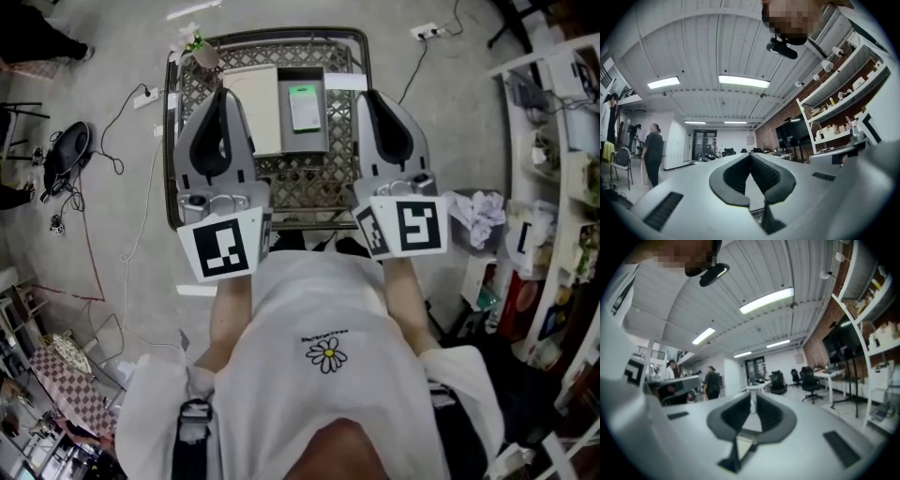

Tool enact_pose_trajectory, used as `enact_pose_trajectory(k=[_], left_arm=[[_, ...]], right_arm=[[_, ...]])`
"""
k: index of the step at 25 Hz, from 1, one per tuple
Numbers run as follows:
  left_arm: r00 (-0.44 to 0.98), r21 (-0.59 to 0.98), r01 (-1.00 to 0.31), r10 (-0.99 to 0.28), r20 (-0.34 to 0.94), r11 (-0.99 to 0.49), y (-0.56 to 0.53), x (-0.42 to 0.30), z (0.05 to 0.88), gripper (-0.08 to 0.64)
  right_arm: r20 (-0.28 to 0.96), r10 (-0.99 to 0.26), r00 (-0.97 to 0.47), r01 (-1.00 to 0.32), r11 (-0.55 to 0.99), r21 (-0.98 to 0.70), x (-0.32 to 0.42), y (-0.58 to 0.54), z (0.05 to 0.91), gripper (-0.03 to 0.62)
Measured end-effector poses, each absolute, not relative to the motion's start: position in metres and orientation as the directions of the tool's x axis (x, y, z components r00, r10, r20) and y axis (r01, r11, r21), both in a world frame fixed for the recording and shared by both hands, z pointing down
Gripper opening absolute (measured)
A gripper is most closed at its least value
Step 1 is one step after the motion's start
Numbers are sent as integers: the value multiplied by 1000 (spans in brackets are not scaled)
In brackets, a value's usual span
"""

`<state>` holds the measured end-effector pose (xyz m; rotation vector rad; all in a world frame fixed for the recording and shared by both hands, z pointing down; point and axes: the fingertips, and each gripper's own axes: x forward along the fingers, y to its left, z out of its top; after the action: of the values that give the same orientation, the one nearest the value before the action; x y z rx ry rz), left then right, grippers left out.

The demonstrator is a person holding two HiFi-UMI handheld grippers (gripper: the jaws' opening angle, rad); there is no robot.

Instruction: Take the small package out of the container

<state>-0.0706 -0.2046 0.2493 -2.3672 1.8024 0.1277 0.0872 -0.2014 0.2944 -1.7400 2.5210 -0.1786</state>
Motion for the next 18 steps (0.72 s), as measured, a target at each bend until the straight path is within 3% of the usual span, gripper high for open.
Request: enact_pose_trajectory(k=[1,6,8,13,18], left_arm=[[267,-75,-963,-950,-160,-258,-206,-74,252,25],[257,-85,-965,-959,-120,-248,-216,-94,269,25],[239,-84,-969,-965,-109,-230,-218,-102,275,25],[211,-83,-975,-975,-67,-206,-221,-118,293,25],[199,-68,-978,-979,-30,-197,-228,-133,312,25]], right_arm=[[8,-934,-358,-927,354,-127,82,-210,294,37],[126,-906,-403,-910,383,-156,52,-239,331,224],[197,-879,-435,-895,397,-204,38,-247,358,269],[362,-831,-422,-903,351,-248,14,-264,429,299],[540,-779,-319,-947,274,-165,7,-280,501,304]])
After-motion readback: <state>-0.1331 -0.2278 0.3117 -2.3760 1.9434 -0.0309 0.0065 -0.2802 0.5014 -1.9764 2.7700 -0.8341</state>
